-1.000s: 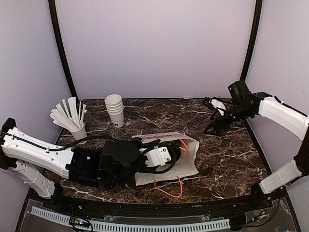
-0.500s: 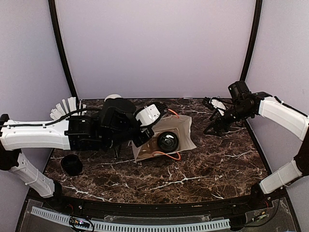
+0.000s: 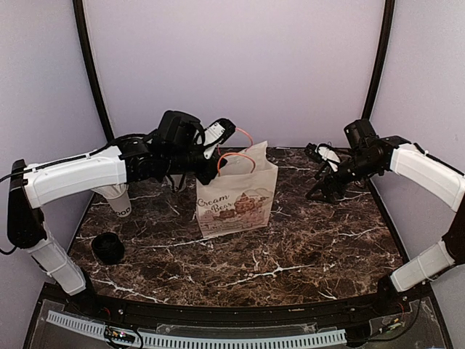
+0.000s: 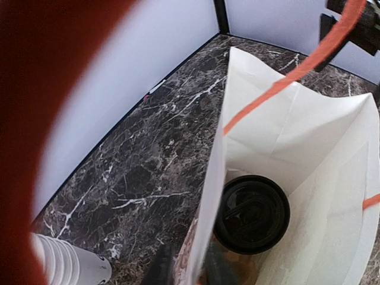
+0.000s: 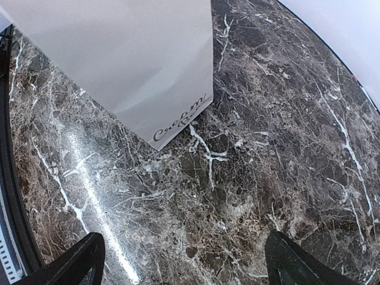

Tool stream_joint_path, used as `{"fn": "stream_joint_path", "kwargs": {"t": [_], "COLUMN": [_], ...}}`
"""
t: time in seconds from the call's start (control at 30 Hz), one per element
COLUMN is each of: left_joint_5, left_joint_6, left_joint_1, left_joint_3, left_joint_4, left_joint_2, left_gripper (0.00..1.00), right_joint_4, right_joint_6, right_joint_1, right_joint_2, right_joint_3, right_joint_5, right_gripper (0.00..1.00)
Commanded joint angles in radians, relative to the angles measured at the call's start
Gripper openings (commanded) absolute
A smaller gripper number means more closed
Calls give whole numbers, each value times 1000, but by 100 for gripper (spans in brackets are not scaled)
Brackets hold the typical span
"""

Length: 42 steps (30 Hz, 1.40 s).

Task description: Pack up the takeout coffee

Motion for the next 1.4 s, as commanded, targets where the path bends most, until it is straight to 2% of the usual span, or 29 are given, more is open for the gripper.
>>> {"fn": "stream_joint_path", "kwargs": {"t": [0.0,0.03,0.17,0.43,0.77,0.9,1.0,1.17,1.27,1.37], "left_joint_5": [93,87,45,-28,-110,-191,-235,-179,-186,-177], "left_joint_6": [-47,-49,-41,-17,-22,-48,-113,-255,-306,-349], "left_joint_1": [38,40,43,59,92,104,150,278,314,325], "left_joint_3": [47,51,55,56,17,-64,-136,-158,-192,-227], "left_joint_4": [-41,-30,2,-3,-11,-10,-26,-95,-72,-46], "left_joint_2": [24,18,-15,-109,-204,-265,-323,-344,-350,-342], "left_gripper": [31,39,55,72,75,77,90,93,98,99], "right_joint_4": [0,-1,-11,-35,-37,3,77,178,270,299], "right_joint_6": [-1,1,3,18,45,91,184,402,488,498], "right_joint_1": [-6,-6,-7,-7,-7,-15,-68,-216,-221,-228], "right_joint_2": [-30,-31,-31,3,50,21,-20,-33,-58,-82], "right_joint_3": [16,17,27,123,200,210,212,228,200,180], "right_joint_5": [-19,-22,-35,-59,-87,20,90,95,264,341], "right_gripper": [95,95,96,98,99,99,99,99,99,99]}}
